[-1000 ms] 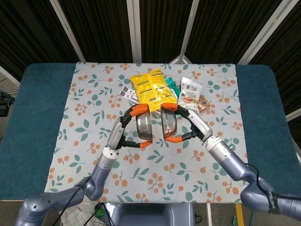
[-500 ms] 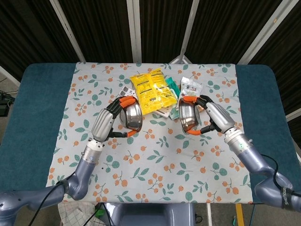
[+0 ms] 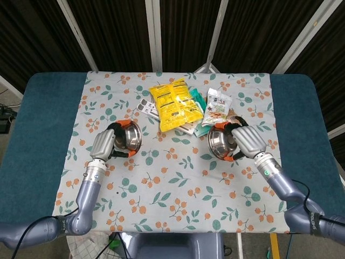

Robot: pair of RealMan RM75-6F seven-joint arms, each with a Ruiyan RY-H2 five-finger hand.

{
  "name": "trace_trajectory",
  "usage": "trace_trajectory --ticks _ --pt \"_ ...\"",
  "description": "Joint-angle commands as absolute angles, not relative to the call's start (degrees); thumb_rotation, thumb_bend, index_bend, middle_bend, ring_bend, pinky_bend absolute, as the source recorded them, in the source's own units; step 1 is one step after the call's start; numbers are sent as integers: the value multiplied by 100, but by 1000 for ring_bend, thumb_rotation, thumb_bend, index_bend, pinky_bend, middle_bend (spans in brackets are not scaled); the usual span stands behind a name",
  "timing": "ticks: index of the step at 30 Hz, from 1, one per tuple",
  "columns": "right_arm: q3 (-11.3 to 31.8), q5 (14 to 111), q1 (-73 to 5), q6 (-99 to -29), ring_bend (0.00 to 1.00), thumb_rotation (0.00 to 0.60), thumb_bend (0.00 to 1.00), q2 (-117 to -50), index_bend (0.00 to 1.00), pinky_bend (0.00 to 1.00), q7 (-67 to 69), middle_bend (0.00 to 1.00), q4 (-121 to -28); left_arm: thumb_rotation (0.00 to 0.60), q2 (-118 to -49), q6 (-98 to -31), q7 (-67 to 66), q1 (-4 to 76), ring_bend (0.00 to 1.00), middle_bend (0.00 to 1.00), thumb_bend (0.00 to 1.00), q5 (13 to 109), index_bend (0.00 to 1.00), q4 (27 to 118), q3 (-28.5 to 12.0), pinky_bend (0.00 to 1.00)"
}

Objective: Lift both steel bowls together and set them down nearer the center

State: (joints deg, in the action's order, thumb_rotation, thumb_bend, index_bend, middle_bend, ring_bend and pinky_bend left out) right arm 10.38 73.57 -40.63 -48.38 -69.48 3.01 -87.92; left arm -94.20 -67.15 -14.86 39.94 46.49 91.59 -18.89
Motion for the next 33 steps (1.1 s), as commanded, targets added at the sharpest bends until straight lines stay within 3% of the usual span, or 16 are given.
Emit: trace_trajectory --ticks 1,10,27,33 --pt "877 7317 -4140 -4798 344 600 0 -7294 358 61 -29 263 -8522 600 -9426 -6447 -1812 4101 143 206 6 4135 328 9047 -2023 321" --pt "672 7347 -4283 -4852 344 600 0 -7944 358 61 -1016 263 -7941 600 -9655 -6102 -1986 4380 144 194 5 3460 306 8687 -2162 321" --pt "757 6944 -4486 -4677 342 600 0 -8509 358 61 -1552 263 -7513 600 -10016 -5987 -2341 4785 140 173 0 2814 293 8412 -2212 318" --pt "706 6710 -4544 -4455 170 600 0 -8527 330 26 -1759 243 -7517 600 -9949 -5758 -2481 4856 5 8 0 2765 181 8513 -2071 122"
